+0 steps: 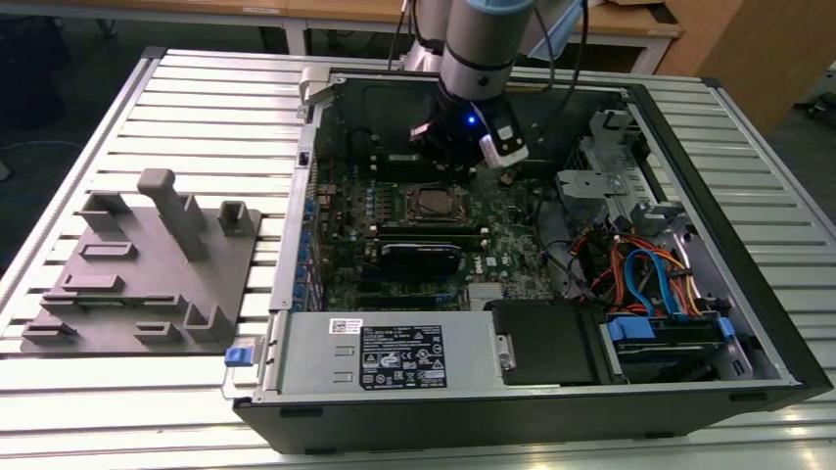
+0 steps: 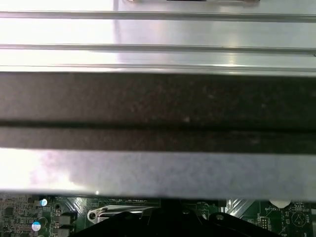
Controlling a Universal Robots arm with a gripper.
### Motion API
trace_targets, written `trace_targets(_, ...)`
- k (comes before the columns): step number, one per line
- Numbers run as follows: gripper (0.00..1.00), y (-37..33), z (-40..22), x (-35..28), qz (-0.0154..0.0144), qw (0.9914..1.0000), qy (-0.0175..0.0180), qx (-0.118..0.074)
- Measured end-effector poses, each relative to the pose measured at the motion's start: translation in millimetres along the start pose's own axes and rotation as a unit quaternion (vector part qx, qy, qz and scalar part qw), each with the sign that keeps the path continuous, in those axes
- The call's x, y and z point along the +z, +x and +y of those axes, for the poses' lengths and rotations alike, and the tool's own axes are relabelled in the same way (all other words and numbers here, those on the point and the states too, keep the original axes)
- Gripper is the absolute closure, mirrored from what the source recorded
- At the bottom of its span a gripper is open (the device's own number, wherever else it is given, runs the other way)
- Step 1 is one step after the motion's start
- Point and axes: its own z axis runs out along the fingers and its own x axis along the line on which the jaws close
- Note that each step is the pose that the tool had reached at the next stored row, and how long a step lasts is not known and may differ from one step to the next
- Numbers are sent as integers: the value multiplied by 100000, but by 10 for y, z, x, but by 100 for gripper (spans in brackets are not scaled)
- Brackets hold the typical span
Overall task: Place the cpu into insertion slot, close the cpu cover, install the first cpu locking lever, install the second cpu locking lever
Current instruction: 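Install the first cpu locking lever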
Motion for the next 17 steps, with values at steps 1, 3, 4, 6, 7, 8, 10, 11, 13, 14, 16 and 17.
trace_targets(1,89,0,-4,4,1,100000,2,-3)
trace_targets(3,89,0,-10,11,-2,100000,-1,0)
trace_targets(4,89,-1,-13,14,-5,100000,-9,0)
trace_targets(6,89,0,-13,13,-3,100000,-11,6)
trace_targets(7,89,0,-14,12,6,100000,-50,0)
trace_targets(8,89,0,-14,12,4,100000,-107,-3)
trace_targets(10,89,-1,-13,12,-6,100000,-192,-7)
trace_targets(11,89,-1,-13,12,-6,100000,-195,-9)
trace_targets(13,89,-1,-15,19,-6,100000,-164,-8)
trace_targets(14,89,-1,-16,24,-2,100000,-110,-13)
trace_targets(16,89,-1,-17,30,6,100000,-17,-12)
trace_targets(17,89,-1,-17,30,2,100000,-15,-10)
